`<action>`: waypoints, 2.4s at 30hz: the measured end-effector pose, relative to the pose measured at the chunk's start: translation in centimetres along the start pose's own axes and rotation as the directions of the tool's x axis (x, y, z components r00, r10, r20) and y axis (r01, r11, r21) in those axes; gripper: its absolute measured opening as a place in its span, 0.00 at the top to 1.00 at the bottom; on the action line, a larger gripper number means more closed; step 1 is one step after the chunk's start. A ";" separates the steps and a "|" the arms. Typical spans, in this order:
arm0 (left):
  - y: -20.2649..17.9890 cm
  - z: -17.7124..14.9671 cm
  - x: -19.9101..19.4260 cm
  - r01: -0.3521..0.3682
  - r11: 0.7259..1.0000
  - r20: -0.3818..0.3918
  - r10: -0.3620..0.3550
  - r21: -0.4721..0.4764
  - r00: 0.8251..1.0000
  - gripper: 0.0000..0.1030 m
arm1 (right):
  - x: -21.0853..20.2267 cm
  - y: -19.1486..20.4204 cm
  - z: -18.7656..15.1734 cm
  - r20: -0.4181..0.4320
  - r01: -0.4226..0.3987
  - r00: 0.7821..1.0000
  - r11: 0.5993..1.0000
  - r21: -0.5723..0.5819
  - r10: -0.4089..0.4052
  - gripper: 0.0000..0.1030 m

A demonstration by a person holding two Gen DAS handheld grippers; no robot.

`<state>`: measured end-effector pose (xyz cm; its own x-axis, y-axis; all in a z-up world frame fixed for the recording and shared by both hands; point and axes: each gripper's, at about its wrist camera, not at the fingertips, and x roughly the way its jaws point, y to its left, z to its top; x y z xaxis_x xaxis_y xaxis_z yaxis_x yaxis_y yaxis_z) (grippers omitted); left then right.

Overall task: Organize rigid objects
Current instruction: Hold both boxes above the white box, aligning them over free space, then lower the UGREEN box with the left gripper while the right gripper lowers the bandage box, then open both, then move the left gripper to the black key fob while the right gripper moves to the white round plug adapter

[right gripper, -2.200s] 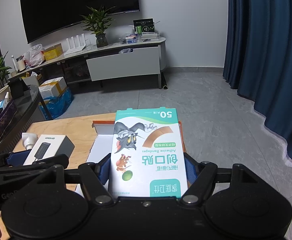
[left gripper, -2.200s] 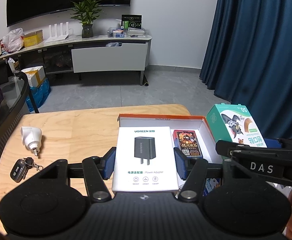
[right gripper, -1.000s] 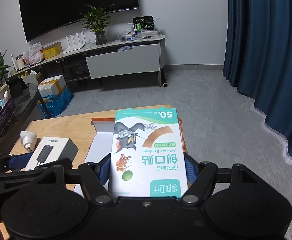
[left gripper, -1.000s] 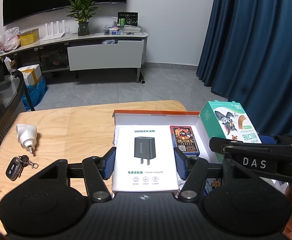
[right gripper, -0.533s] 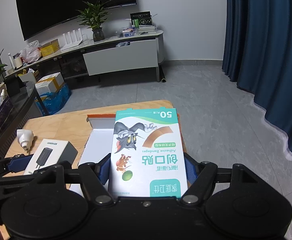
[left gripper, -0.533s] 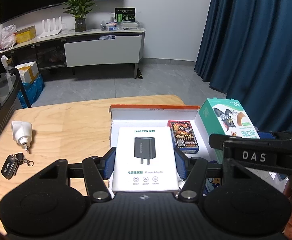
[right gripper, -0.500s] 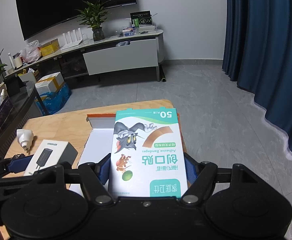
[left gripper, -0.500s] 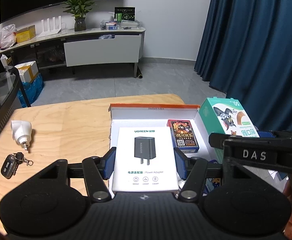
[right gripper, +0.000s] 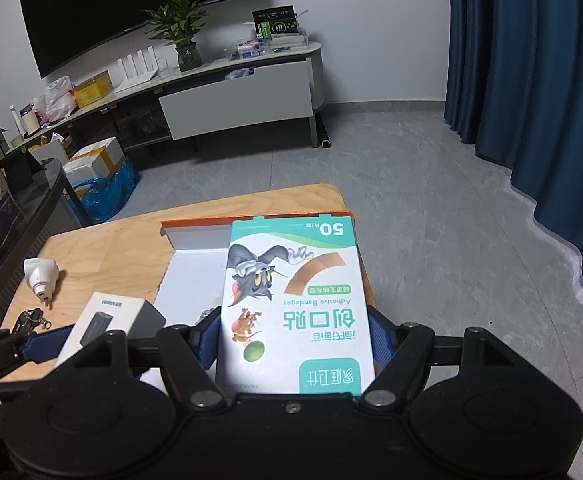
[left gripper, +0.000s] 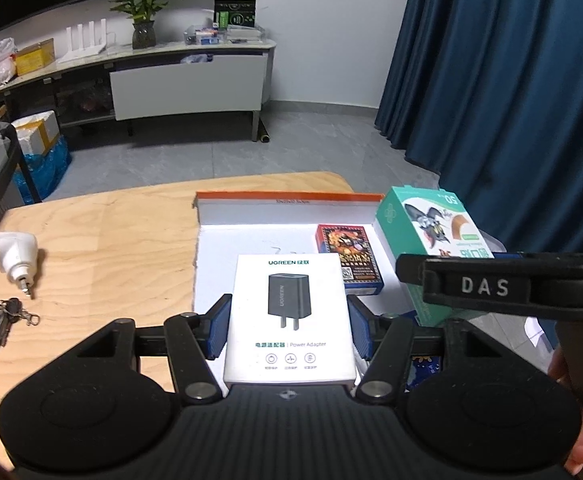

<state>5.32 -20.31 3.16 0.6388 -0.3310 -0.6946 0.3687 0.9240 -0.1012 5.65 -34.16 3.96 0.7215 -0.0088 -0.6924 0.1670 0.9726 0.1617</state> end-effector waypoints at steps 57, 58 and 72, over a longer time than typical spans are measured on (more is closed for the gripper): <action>14.8 -4.7 -3.4 -0.185 0.981 0.070 0.189 -0.060 0.980 0.19 | -0.6 7.8 -0.7 0.043 -0.105 0.993 0.991 -0.080 0.109 0.15; 16.3 -5.0 -3.5 -0.205 0.976 0.063 0.209 -0.071 0.976 0.18 | -0.6 8.5 -0.9 0.039 -0.116 0.992 0.989 -0.089 0.119 0.15; 26.0 -5.0 1.2 -0.244 0.970 0.032 0.244 -0.022 0.969 0.17 | 0.4 14.8 -2.5 0.004 -0.180 0.983 0.968 -0.176 0.183 0.15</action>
<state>12.28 4.29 -3.82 0.7310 -0.1014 -0.6748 0.1871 0.9808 0.0554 6.69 -19.22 4.32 0.7427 0.1687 -0.6480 -0.0864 0.9838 0.1570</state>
